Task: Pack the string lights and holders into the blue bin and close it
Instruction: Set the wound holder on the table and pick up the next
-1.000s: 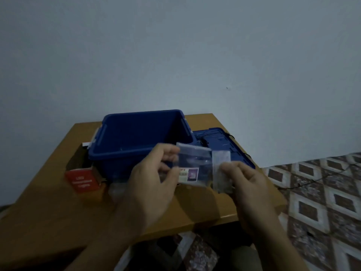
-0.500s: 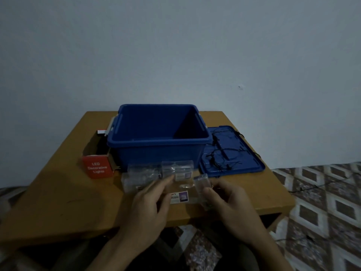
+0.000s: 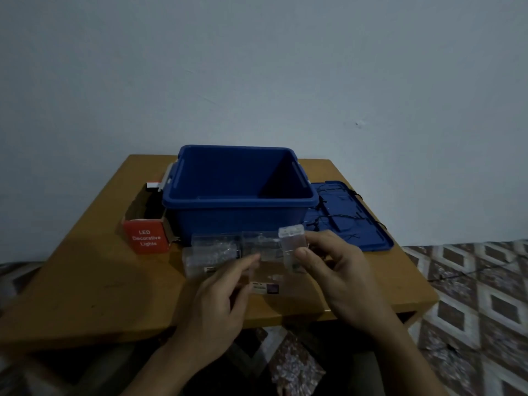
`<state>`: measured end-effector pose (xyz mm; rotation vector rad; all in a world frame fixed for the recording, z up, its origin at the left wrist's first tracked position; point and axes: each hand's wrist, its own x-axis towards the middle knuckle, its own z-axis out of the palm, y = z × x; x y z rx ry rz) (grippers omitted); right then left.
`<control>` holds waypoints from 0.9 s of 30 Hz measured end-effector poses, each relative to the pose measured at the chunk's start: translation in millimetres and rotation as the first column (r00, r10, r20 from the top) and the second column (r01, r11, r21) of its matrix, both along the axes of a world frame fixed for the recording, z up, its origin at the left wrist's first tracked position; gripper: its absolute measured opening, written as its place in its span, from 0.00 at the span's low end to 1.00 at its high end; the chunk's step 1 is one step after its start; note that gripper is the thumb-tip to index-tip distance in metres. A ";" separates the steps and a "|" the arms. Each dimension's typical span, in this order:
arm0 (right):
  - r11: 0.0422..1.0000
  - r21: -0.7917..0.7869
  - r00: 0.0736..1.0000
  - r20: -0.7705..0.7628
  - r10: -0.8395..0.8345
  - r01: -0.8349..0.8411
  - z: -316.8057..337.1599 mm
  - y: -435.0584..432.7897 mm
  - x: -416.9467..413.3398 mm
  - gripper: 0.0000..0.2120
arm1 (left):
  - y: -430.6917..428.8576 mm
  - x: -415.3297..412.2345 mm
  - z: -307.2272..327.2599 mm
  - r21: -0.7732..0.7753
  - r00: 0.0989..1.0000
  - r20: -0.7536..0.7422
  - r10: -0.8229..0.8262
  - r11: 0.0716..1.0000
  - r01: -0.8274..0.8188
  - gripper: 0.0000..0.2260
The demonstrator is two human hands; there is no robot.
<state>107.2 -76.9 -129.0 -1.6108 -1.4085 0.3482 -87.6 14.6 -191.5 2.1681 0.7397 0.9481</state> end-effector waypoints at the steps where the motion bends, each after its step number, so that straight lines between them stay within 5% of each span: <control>1: 1.000 0.000 1.000 0.022 -0.005 0.005 -1.4 0.8 -1.3 0.15 | 0.6 -0.1 -0.9 -0.015 1.000 -0.004 -0.006 1.000 0.006 0.22; 17: 0.992 -0.116 0.906 0.423 0.005 0.048 8.7 5.3 -10.5 0.13 | -3.4 -1.6 -2.3 -0.121 0.965 0.263 0.014 0.993 0.019 0.19; 27: 0.969 -0.249 0.780 0.605 0.160 -0.006 26.1 12.8 -24.6 0.10 | -4.3 -0.3 -5.0 0.012 0.965 0.261 0.028 0.999 -0.032 0.19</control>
